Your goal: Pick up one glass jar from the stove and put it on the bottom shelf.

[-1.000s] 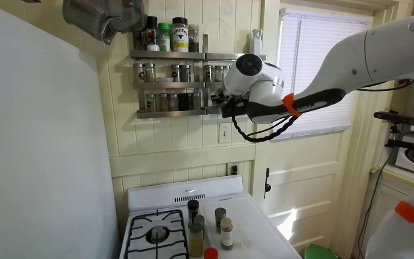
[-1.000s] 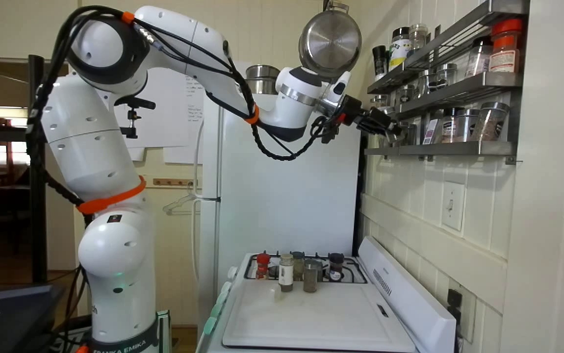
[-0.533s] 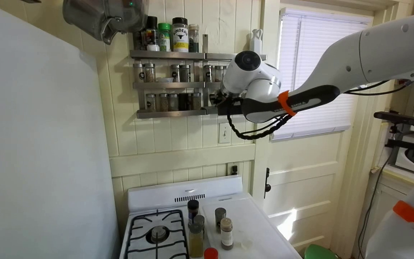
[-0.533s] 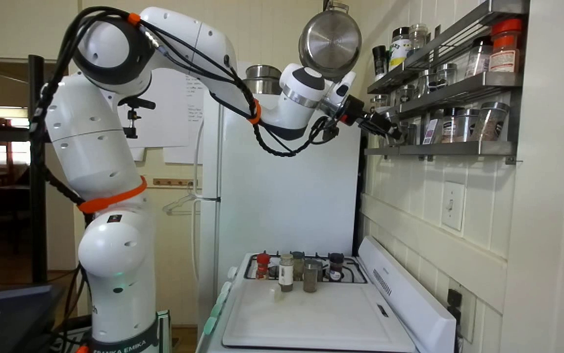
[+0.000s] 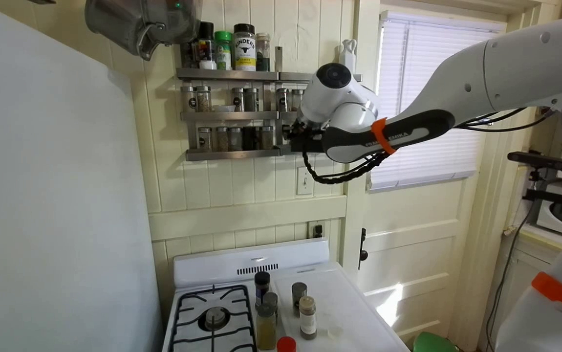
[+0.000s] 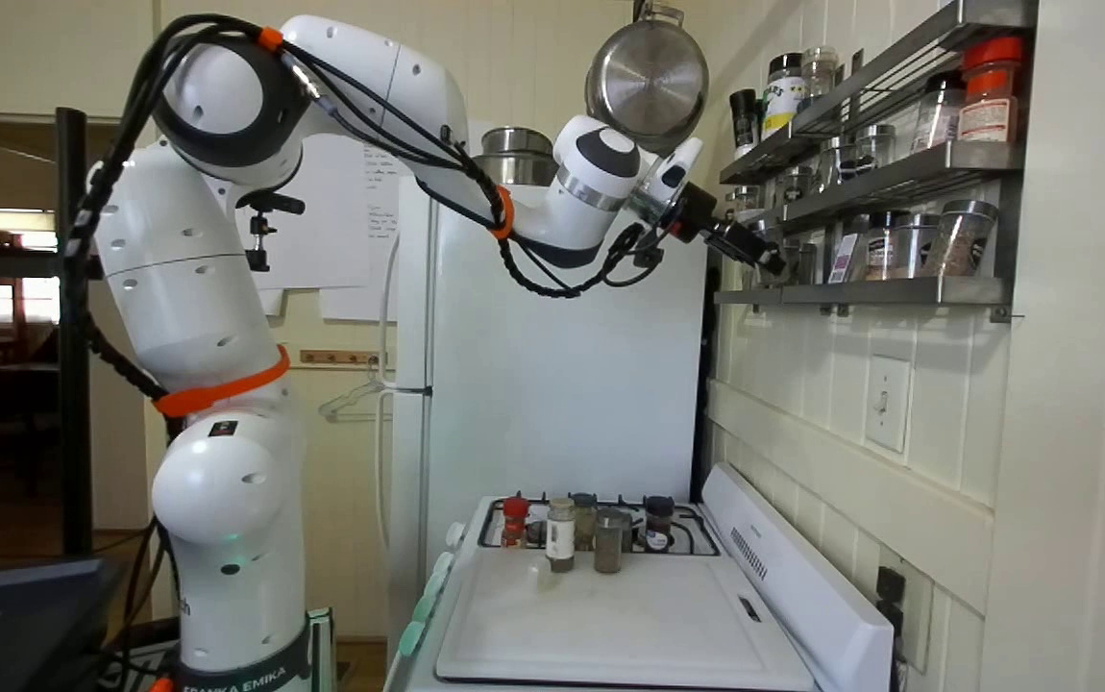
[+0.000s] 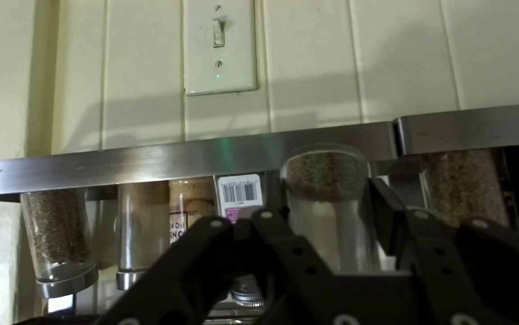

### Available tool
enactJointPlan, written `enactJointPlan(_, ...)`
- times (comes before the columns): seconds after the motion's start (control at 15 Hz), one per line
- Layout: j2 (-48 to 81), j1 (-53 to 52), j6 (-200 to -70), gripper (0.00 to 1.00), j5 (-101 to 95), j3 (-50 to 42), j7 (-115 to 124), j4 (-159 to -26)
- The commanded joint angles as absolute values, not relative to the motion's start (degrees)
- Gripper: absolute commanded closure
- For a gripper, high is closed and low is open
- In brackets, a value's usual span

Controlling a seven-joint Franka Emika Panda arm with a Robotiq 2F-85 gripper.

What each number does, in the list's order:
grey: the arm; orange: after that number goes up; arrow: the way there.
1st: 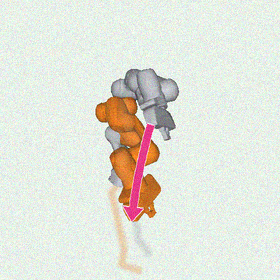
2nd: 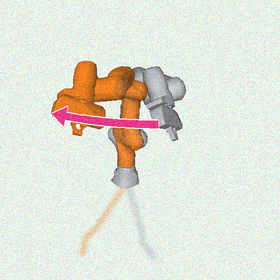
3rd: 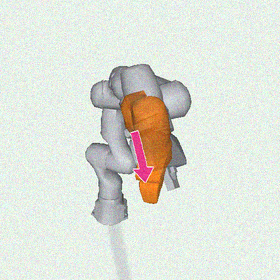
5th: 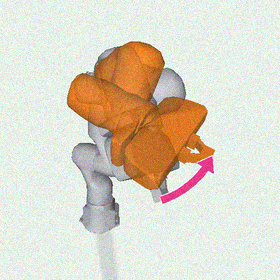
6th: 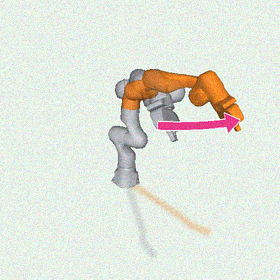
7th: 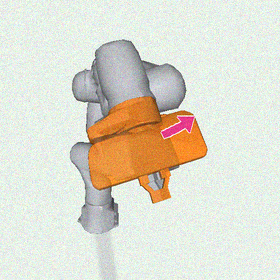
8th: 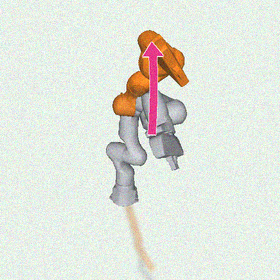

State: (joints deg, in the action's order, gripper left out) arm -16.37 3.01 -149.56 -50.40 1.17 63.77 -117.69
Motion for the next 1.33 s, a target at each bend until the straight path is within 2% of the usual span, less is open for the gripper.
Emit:
enactJointPlan(0.0, -15.0, 4.0, -146.3, 0.77, -47.3, 2.4, 62.5, -115.0)
enactJointPlan(1.27, -8.3, 3.7, -140.2, 0.77, -43.4, 2.0, 58.0, -105.9)
